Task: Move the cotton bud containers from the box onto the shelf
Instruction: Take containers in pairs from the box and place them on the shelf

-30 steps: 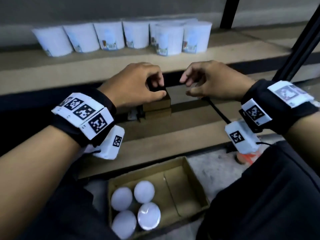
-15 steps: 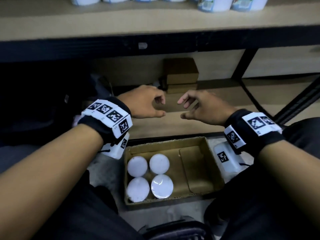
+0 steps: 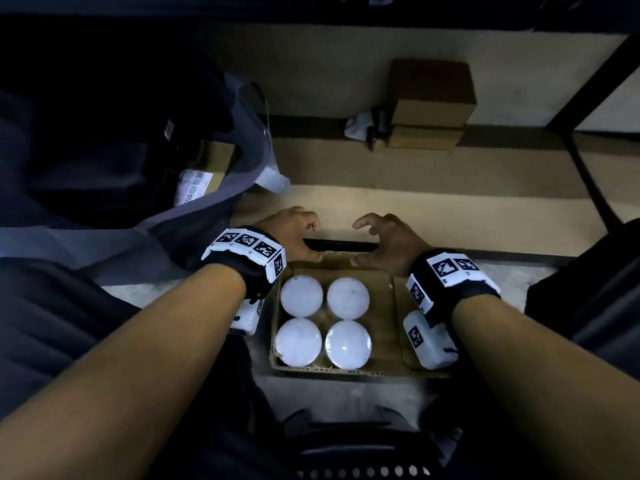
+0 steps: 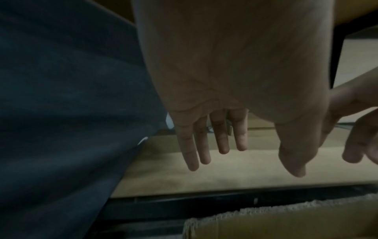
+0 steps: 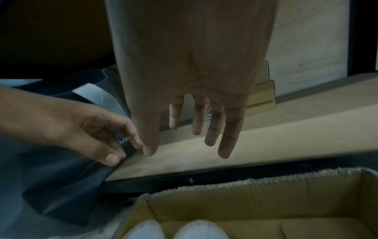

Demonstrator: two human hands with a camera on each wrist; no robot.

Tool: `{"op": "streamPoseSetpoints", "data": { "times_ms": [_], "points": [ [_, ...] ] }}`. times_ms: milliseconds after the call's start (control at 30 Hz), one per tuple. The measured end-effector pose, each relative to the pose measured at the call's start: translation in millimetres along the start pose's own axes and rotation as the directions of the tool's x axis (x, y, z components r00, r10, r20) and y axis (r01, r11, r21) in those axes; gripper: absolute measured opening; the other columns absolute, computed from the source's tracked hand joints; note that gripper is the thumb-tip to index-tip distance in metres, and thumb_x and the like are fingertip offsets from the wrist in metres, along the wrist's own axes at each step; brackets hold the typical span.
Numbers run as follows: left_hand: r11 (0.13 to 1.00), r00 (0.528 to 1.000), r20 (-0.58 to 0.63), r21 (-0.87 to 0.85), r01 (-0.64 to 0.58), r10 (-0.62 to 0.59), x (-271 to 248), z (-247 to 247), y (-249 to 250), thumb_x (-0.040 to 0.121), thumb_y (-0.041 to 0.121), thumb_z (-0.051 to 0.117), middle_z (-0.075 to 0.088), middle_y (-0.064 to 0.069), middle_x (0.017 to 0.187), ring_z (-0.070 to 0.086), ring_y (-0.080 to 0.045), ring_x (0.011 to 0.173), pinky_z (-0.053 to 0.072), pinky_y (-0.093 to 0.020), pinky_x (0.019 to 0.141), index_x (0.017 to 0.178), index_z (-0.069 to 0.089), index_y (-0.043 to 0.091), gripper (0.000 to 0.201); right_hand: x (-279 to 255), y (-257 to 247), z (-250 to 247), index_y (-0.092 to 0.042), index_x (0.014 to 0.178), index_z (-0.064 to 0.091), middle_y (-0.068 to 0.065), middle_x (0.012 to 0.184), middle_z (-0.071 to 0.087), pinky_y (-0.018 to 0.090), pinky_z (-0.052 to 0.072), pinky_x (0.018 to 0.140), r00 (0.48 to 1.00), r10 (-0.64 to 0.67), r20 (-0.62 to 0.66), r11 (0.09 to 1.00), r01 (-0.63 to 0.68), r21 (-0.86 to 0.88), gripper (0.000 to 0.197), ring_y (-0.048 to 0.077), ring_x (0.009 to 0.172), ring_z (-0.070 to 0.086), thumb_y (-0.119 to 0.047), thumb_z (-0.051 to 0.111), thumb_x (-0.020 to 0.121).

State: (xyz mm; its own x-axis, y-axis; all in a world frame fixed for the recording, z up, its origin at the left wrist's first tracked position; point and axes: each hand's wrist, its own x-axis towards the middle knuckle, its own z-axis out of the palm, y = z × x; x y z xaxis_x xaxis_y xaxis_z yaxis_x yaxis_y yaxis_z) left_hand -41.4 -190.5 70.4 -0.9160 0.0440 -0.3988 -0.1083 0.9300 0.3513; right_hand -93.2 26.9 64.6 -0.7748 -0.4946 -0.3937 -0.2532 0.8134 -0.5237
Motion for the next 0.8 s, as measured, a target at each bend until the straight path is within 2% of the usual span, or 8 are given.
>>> {"op": "streamPoseSetpoints", "data": {
  "times_ms": [67, 200, 267, 367, 500, 567, 700, 800],
  "points": [
    [0.999, 0.999, 0.023, -0.033, 0.022, -0.022, 4, 9, -8, 0.065, 0.049, 0.079, 0.053, 0.003, 0.113, 0.055, -0.018, 0.103, 0.049, -0.036, 0.092, 0.113, 0.059, 0.024, 0.059, 7, 4, 14, -0.034, 0.132, 0.047, 0.005, 0.127, 0.045, 0.032, 0.045, 0.096, 0.999, 0.028, 0.02, 1.0, -0.028, -0.008, 0.066, 0.023, 0.119, 0.05, -0.04, 0.079, 0.074],
    [0.998, 0.997, 0.063, -0.04, 0.039, -0.036, 13, 31, -17, 0.068, 0.043, 0.082, 0.055, 0.0, 0.115, 0.056, -0.02, 0.104, 0.05, -0.037, 0.09, 0.115, 0.06, 0.022, 0.057, 14, 10, 44, -0.029, 0.135, 0.05, 0.009, 0.125, 0.048, 0.035, 0.05, 0.092, 1.0, 0.027, -0.001, 1.0, -0.027, -0.012, 0.071, 0.028, 0.113, 0.056, -0.04, 0.081, 0.073],
    [0.998, 0.995, 0.081, -0.04, 0.054, -0.05, 16, 41, -19, 0.063, 0.048, 0.081, 0.055, 0.001, 0.107, 0.058, -0.021, 0.097, 0.052, -0.037, 0.085, 0.109, 0.062, 0.024, 0.055, 17, 14, 55, -0.029, 0.136, 0.049, 0.009, 0.126, 0.048, 0.039, 0.05, 0.092, 1.0, 0.024, -0.003, 0.999, -0.025, -0.027, 0.073, 0.03, 0.11, 0.056, -0.043, 0.081, 0.072],
    [0.991, 0.99, 0.096, -0.074, 0.107, -0.1, 20, 58, -27, 0.052, 0.057, 0.069, 0.056, 0.002, 0.098, 0.058, -0.023, 0.089, 0.052, -0.038, 0.079, 0.1, 0.062, 0.023, 0.059, 25, 18, 69, -0.03, 0.136, 0.047, 0.008, 0.135, 0.043, 0.04, 0.046, 0.097, 0.998, 0.034, 0.056, 0.997, -0.03, -0.065, 0.071, 0.031, 0.119, 0.051, -0.046, 0.077, 0.074],
    [0.99, 0.988, 0.128, -0.1, 0.095, -0.082, 21, 77, -36, 0.059, 0.056, 0.067, 0.051, 0.005, 0.1, 0.057, -0.021, 0.092, 0.052, -0.038, 0.081, 0.104, 0.059, 0.026, 0.055, 34, 23, 85, -0.033, 0.138, 0.043, 0.008, 0.138, 0.036, 0.04, 0.047, 0.095, 0.992, 0.081, 0.095, 0.996, -0.077, -0.048, 0.074, 0.033, 0.123, 0.049, -0.046, 0.077, 0.074],
    [0.992, 0.986, 0.156, -0.098, 0.074, -0.058, 22, 84, -37, 0.063, 0.055, 0.067, 0.049, 0.005, 0.104, 0.055, -0.02, 0.096, 0.05, -0.037, 0.084, 0.105, 0.057, 0.028, 0.05, 36, 26, 93, -0.035, 0.143, 0.038, 0.009, 0.144, 0.031, 0.04, 0.047, 0.095, 0.984, 0.118, 0.133, 0.992, -0.111, -0.057, 0.079, 0.036, 0.126, 0.047, -0.047, 0.077, 0.075],
    [0.991, 0.984, 0.167, -0.103, 0.083, -0.065, 20, 105, -34, 0.063, 0.053, 0.057, 0.053, 0.005, 0.112, 0.057, -0.019, 0.104, 0.051, -0.036, 0.086, 0.098, 0.055, 0.032, 0.041, 36, 31, 110, -0.041, 0.148, 0.029, 0.01, 0.152, 0.021, 0.054, 0.044, 0.102, 0.971, 0.16, 0.18, 0.986, -0.148, -0.077, 0.093, 0.043, 0.136, 0.034, -0.057, 0.075, 0.069],
    [0.991, 0.989, 0.134, -0.108, 0.074, -0.06, 19, 112, -31, 0.067, 0.045, 0.068, 0.05, 0.0, 0.135, 0.052, -0.023, 0.122, 0.049, -0.037, 0.097, 0.123, 0.059, 0.024, 0.061, 36, 28, 118, -0.033, 0.154, 0.021, 0.01, 0.158, 0.013, 0.054, 0.038, 0.107, 0.96, 0.201, 0.196, 0.977, -0.181, -0.113, 0.102, 0.042, 0.141, 0.022, -0.062, 0.074, 0.071]
  ]
}}
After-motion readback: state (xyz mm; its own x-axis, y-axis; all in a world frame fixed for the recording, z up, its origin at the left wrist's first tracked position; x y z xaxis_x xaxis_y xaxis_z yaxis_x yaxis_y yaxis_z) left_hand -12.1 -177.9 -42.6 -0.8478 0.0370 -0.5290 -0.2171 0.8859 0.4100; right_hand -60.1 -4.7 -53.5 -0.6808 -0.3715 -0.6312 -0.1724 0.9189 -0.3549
